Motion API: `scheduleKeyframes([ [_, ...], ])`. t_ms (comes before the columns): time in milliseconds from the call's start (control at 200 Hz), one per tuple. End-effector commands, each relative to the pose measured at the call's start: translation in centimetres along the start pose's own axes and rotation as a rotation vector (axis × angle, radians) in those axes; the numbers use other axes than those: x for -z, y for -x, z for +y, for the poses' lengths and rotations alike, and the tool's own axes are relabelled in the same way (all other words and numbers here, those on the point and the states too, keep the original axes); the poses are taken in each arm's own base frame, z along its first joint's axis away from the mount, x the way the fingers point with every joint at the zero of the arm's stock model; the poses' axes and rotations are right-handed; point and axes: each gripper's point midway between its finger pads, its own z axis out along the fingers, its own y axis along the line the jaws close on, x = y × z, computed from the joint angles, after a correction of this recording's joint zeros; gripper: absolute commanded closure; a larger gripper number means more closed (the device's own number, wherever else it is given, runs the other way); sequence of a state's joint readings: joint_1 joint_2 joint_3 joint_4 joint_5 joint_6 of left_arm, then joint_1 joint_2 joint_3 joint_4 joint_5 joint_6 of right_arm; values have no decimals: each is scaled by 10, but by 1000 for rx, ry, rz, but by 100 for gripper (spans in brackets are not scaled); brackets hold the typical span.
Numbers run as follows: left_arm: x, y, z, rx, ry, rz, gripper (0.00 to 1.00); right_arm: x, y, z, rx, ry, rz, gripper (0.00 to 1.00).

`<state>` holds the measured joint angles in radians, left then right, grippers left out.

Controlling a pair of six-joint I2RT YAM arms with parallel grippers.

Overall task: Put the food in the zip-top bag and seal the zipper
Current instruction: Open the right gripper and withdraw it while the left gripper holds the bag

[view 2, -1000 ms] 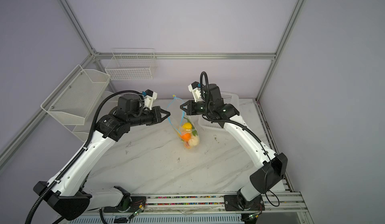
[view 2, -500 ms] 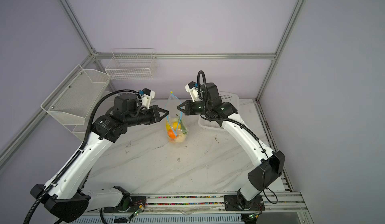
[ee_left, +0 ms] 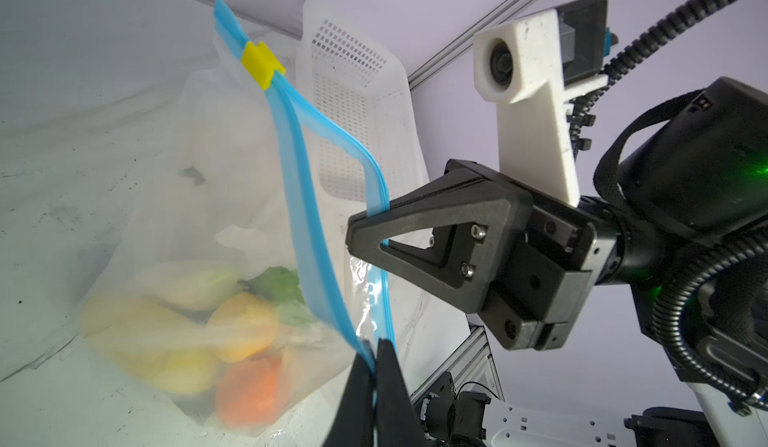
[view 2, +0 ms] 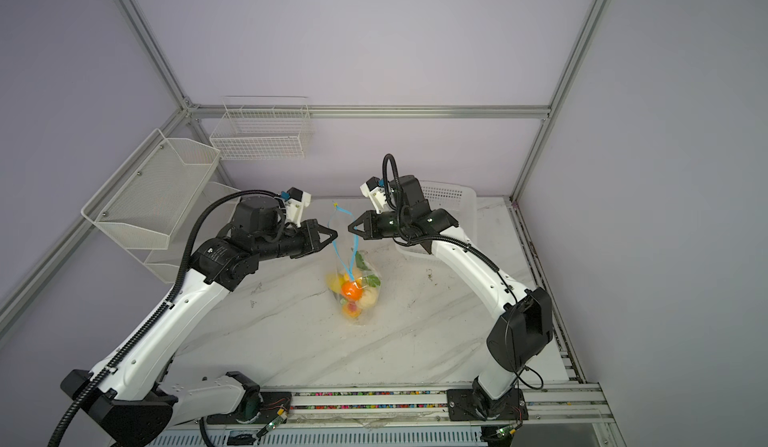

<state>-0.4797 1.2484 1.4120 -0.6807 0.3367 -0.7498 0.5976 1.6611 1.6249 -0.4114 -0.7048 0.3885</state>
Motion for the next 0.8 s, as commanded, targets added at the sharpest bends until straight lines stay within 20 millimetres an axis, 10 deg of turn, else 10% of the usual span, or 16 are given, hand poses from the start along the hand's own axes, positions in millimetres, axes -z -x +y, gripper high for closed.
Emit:
scheduleKeyframes([
  [0, -13, 1, 4, 8, -30, -14, 100, -4, 2, 10, 37, 57, -15, 94],
  [275, -25, -6, 13, 28, -23, 11, 100, -8, -2, 7, 40, 66, -5, 88],
  [380, -27, -7, 15, 28, -18, 15, 100, -2, 2, 7, 61, 33, -27, 69],
  [520, -28, -9, 18, 30, -8, 15, 100, 27, 12, 12, 116, -61, -124, 46],
  [795, -30, -8, 20, 33, -3, 8, 100, 95, -4, 26, 147, -161, -374, 46],
])
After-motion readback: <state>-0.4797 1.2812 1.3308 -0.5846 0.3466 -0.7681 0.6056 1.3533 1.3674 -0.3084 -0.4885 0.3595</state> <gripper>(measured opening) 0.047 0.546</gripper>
